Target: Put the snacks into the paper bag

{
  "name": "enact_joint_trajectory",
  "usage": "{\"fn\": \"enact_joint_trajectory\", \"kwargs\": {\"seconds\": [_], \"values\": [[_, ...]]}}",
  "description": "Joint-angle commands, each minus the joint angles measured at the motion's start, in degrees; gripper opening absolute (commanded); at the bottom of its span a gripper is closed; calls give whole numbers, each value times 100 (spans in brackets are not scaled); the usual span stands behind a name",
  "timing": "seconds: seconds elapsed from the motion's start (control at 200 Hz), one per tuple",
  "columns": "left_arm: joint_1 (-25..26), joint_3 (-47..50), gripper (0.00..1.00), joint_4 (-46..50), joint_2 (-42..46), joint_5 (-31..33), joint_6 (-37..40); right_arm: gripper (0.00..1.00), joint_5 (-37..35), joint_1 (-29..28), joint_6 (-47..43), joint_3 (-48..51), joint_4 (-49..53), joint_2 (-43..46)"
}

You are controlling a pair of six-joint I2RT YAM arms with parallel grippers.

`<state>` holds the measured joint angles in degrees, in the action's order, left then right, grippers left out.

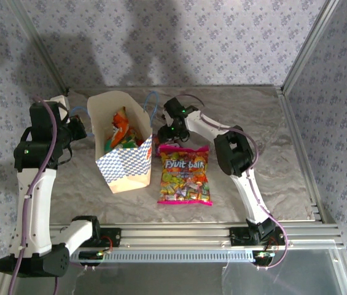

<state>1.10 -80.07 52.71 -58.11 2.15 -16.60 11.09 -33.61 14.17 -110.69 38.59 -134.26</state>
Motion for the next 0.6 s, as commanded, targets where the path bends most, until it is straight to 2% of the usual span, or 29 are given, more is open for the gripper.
{"fn": "enact_joint_trajectory", "kwargs": {"seconds": [0.0,0.11,0.21,0.32,0.355,0.49,0.595], "values": [[-31,-110,11,38,94,-102,36,61,-421,191,100,296,237,145],[-29,-105,12,46,114,-101,31,50,-484,236,94,395,215,253],[-26,-77,12,46,132,-98,28,47,-554,270,115,489,154,360],[-30,-79,12,69,159,-101,30,47,-503,356,209,616,28,491],[-27,-79,12,81,158,-101,30,51,-496,377,256,640,-6,524],[-26,-79,13,91,190,-94,27,54,-505,485,494,687,-28,640],[-31,-70,13,106,213,-101,33,51,-263,556,521,815,-196,776]]}}
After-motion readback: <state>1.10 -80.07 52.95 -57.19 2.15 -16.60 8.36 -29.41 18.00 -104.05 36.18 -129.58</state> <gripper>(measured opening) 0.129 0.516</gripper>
